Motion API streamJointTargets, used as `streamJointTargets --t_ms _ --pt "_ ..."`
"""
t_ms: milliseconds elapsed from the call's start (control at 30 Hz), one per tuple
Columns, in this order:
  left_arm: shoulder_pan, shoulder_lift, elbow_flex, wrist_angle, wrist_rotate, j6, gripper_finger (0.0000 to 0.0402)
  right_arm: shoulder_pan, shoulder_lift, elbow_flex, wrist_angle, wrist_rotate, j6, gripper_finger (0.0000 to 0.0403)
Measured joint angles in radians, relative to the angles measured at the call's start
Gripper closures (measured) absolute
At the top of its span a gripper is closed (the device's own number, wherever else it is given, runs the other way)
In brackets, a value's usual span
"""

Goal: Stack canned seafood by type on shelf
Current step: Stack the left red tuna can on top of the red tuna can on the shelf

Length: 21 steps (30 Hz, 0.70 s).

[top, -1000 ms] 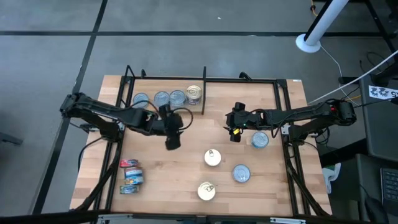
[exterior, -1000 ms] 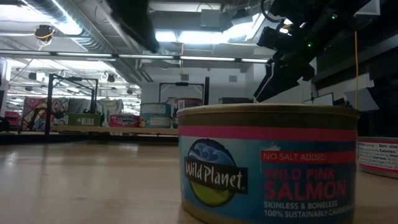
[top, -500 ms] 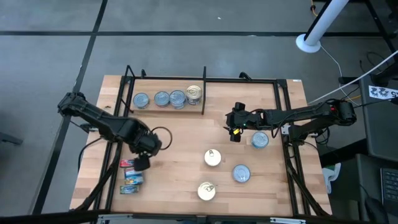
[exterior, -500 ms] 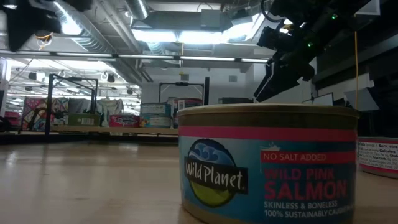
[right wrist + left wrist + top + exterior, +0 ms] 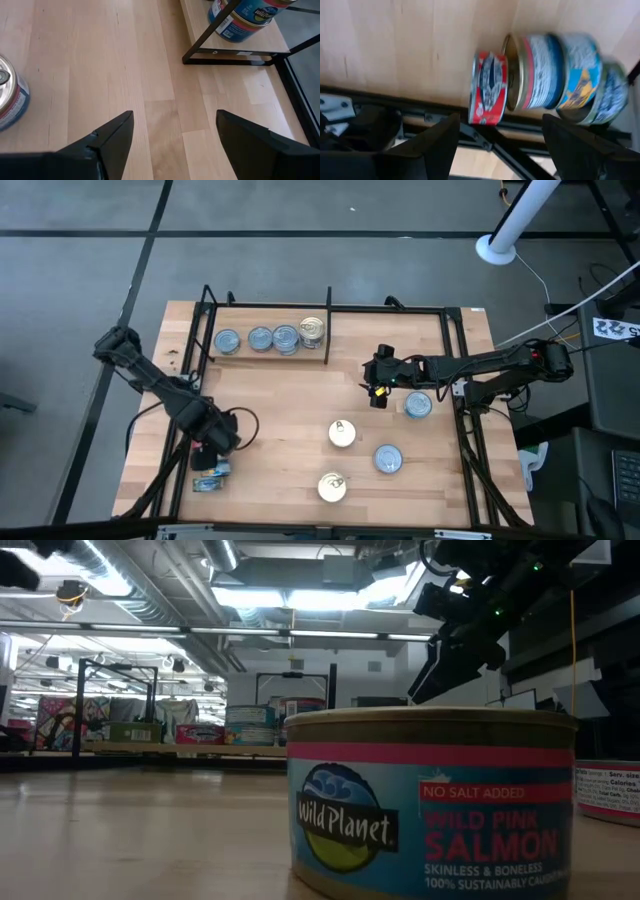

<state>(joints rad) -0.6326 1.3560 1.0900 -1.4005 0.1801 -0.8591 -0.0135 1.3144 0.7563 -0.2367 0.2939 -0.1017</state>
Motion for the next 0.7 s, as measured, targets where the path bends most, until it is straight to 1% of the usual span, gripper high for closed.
streamJointTargets --t_ms 167,367,500,700 --pt "-0.043 0.0 -0.039 0.007 0.05 -0.032 0.0128 0.0 0.0 0.0 0.0 0.0 0.0 0.0121" --pt "-0.068 0.001 -0.089 0.043 0.054 -0.036 0.0128 0.0 0.0 0.0 0.0 0.0 0.0 0.0121" --pt "-0.068 0.001 -0.146 0.057 0.054 -0.064 0.0128 0.0 0.0 0.0 0.0 0.0 0.0 0.0121" --pt "-0.068 0.001 -0.201 0.082 0.053 -0.066 0.0128 0.0 0.0 0.0 0.0 0.0 0.0 0.0121"
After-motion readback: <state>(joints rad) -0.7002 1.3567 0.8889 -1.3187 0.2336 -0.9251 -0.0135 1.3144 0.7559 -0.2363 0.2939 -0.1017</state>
